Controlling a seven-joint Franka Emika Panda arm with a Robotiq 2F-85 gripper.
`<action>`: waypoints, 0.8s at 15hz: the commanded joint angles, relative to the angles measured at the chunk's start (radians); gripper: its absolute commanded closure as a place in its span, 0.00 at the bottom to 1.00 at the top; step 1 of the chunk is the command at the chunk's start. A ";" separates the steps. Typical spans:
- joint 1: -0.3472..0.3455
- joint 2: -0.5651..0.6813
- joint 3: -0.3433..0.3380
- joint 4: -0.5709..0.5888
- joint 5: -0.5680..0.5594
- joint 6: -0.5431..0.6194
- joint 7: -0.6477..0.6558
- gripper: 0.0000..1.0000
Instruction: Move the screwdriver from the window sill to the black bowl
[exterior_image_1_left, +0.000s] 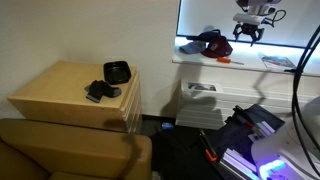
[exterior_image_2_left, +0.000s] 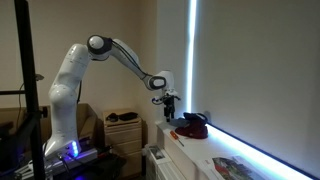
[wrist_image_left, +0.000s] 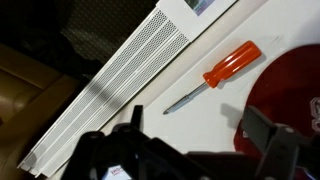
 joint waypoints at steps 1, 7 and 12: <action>-0.016 0.096 -0.029 0.085 0.044 -0.022 0.145 0.00; -0.001 0.095 -0.021 0.054 0.026 0.011 0.133 0.00; -0.021 0.150 0.058 0.088 0.245 0.027 0.313 0.00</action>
